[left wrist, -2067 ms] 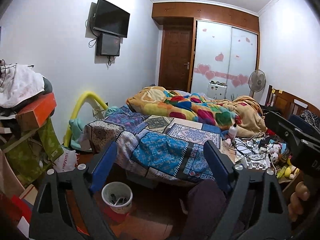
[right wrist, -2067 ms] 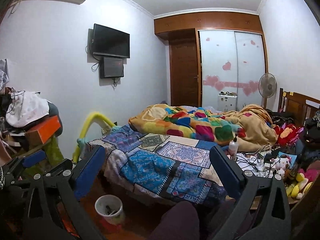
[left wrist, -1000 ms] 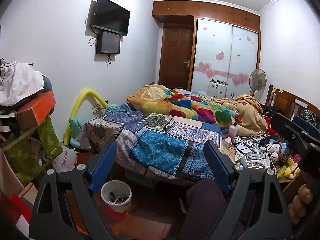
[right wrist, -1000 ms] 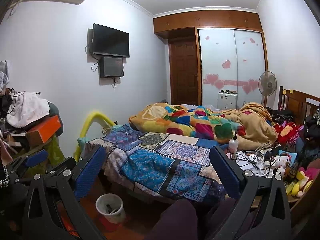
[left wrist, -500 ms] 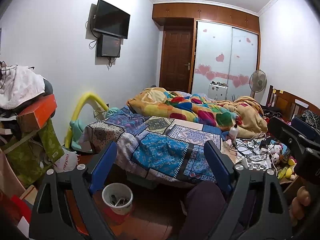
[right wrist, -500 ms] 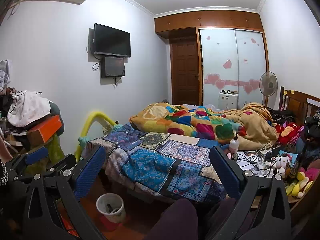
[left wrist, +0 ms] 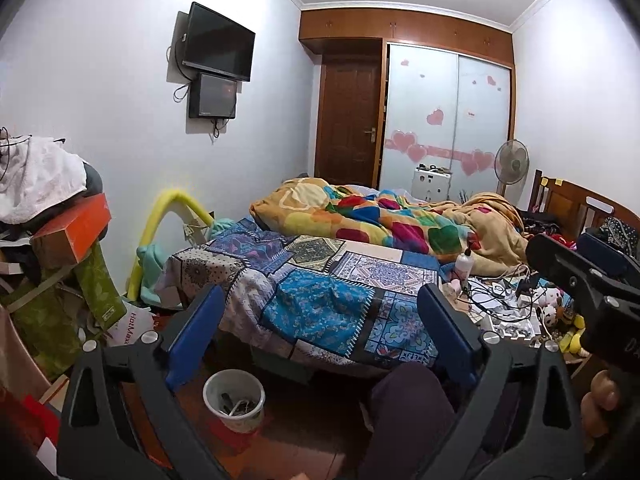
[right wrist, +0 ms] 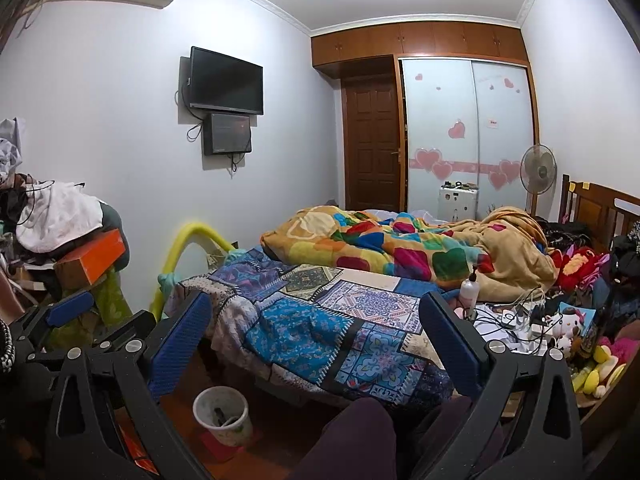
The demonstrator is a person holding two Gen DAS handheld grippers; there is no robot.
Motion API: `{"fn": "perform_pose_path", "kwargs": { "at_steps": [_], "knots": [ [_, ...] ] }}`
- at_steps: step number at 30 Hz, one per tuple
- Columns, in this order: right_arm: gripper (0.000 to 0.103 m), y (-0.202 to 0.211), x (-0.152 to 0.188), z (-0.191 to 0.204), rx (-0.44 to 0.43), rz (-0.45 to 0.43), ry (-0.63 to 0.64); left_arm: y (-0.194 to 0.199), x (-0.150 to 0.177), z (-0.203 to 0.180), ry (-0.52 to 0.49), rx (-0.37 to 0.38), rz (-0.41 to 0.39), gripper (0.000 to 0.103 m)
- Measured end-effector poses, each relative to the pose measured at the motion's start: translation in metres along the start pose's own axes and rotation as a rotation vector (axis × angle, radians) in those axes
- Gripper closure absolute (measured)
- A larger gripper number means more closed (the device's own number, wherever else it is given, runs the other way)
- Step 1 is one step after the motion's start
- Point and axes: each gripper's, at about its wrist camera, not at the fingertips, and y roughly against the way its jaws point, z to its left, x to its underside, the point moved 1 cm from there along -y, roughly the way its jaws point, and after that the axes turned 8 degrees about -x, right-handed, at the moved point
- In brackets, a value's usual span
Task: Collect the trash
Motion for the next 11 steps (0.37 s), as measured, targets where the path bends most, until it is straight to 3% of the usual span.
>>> {"fn": "perform_pose_path", "kwargs": {
  "at_steps": [11],
  "knots": [
    [0.000, -0.0045, -0.0024, -0.0057, -0.014, 0.014, -0.003, -0.0010, 0.0026, 0.0020, 0.030, -0.012, -0.003, 0.003]
  ]
}}
